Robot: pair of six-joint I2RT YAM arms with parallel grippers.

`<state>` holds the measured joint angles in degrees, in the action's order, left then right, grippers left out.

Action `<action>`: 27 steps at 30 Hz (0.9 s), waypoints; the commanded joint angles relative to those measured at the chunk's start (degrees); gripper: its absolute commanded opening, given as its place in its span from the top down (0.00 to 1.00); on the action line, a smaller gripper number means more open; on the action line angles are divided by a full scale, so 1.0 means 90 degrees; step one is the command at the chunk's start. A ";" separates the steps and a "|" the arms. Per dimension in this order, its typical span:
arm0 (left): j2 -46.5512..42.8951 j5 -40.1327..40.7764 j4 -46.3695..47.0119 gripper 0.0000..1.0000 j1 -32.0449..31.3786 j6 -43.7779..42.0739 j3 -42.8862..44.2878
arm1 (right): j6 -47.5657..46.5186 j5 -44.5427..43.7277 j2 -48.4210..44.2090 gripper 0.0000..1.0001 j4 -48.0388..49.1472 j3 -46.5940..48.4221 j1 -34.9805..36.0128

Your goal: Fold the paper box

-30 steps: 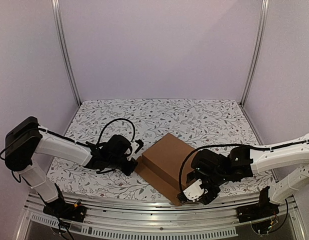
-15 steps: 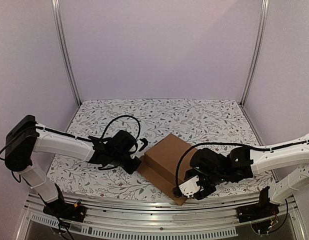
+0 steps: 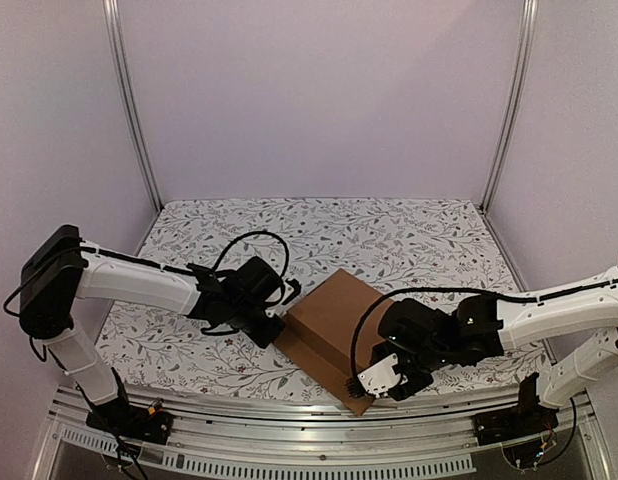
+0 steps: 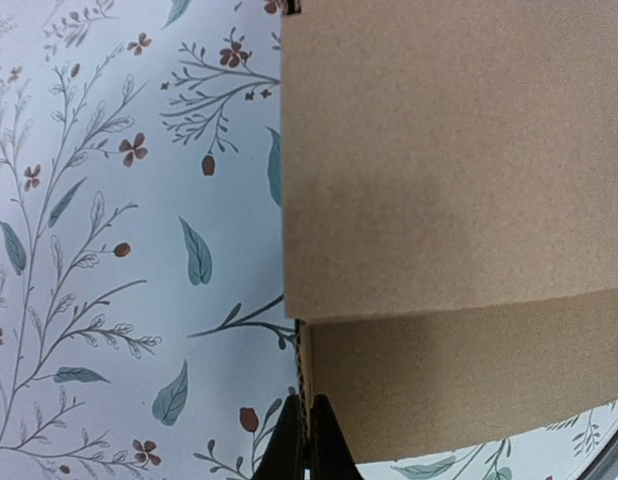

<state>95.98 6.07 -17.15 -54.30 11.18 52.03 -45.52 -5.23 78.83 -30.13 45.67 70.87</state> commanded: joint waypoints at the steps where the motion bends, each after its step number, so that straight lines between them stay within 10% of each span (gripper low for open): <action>1: 0.0293 -0.0178 -0.0493 1.00 -0.0119 -0.0107 0.0312 | -0.0076 0.0184 0.0175 0.37 -0.0143 -0.0113 0.0055; 27: 0.0755 -0.0544 -0.1381 1.00 -0.0118 -0.0339 0.1126 | -0.0012 0.0228 0.0414 0.43 -0.0173 0.0009 0.0052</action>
<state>101.41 5.08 -26.52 -54.33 9.87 60.73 -46.37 -4.40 80.05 -30.30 45.71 70.87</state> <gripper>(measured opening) 0.023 0.572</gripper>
